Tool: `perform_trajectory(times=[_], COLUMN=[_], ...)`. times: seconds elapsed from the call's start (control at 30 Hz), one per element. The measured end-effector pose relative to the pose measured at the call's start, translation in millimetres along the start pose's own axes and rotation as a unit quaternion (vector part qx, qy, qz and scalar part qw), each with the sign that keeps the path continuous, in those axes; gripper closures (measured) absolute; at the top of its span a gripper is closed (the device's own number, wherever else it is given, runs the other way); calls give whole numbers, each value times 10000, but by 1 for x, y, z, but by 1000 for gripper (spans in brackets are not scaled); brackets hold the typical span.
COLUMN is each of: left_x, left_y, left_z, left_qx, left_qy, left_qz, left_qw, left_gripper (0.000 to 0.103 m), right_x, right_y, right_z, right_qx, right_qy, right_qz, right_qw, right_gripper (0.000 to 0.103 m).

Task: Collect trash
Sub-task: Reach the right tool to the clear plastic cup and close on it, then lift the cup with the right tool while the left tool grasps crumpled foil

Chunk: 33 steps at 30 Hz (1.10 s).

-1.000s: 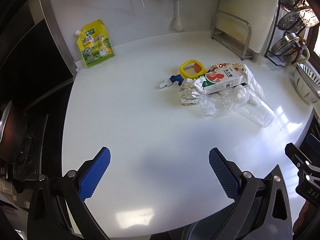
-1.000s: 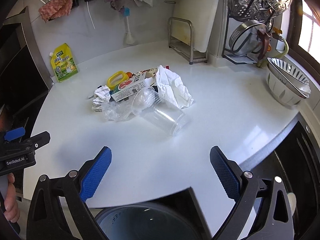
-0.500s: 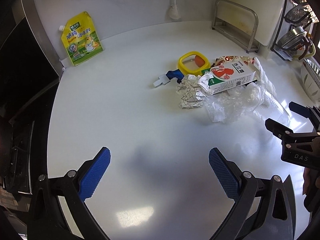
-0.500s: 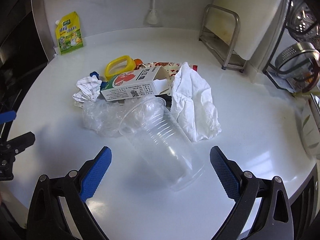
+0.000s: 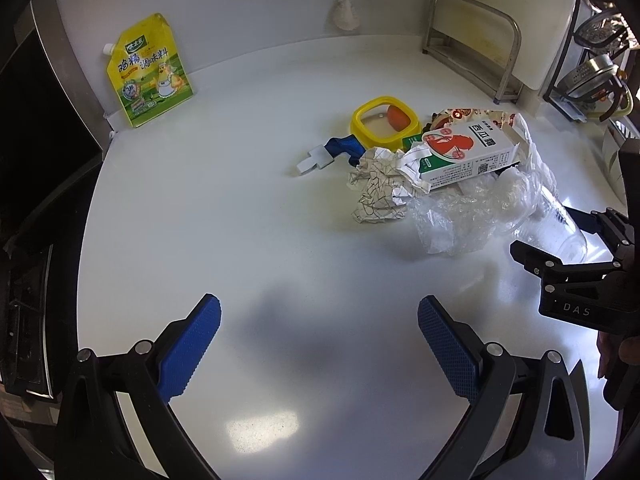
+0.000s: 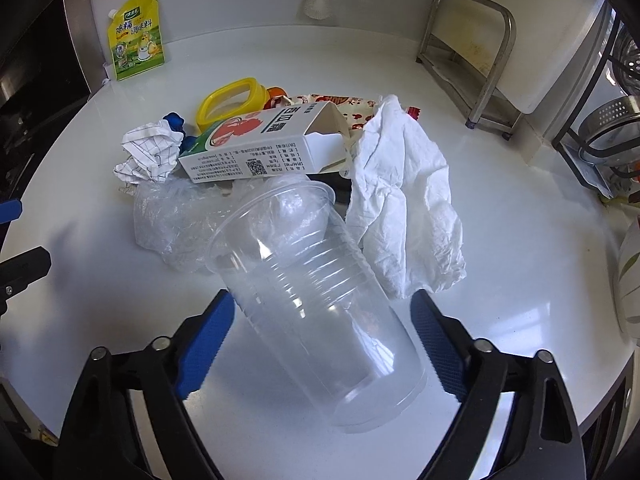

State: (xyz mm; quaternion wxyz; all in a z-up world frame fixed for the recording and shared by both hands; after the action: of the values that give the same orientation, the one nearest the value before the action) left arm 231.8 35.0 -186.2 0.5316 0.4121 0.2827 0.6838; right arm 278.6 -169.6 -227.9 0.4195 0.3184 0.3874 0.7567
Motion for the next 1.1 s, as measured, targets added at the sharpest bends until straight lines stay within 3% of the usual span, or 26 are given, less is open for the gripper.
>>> perform_trajectory(times=[0.17,0.37,0.73,1.1], left_x=[-3,-7,-20,-41], left_y=[-3,-5,-14,-37], left_z=[6,15,34,62], left_qx=[-24,-115,-317,-521], left_qy=[0,-11,-70,69], left_qz=[-69,-177,-396,-599], left_qw=[10000,9998,9987,9968], left_gripper=[6,6,6,6], right_x=[4,2,-12,6], right_y=[3,25,64,77], right_z=[0,-10,-49,-73], right_qx=[-121,-479,-1224,-1426], right_qy=[-117,-564,-2120,-2638], right_qz=[131,265,521,435], right_qw=[9998,9969,9682,9530], right_gripper=[38,42,45,45])
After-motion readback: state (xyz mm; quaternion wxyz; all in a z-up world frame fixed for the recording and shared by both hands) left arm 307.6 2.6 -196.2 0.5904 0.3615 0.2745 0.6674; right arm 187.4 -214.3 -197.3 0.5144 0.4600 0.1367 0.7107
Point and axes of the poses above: each gripper's, at about its wrist camera, not at the fingertips, and y roughly against the way its jaws point, x to its left, z to its top, the point moved 7 cm from there along -y, roughly the way its jaws point, and after that the axes turned 15 degrees about z, right-handed, at the moved point
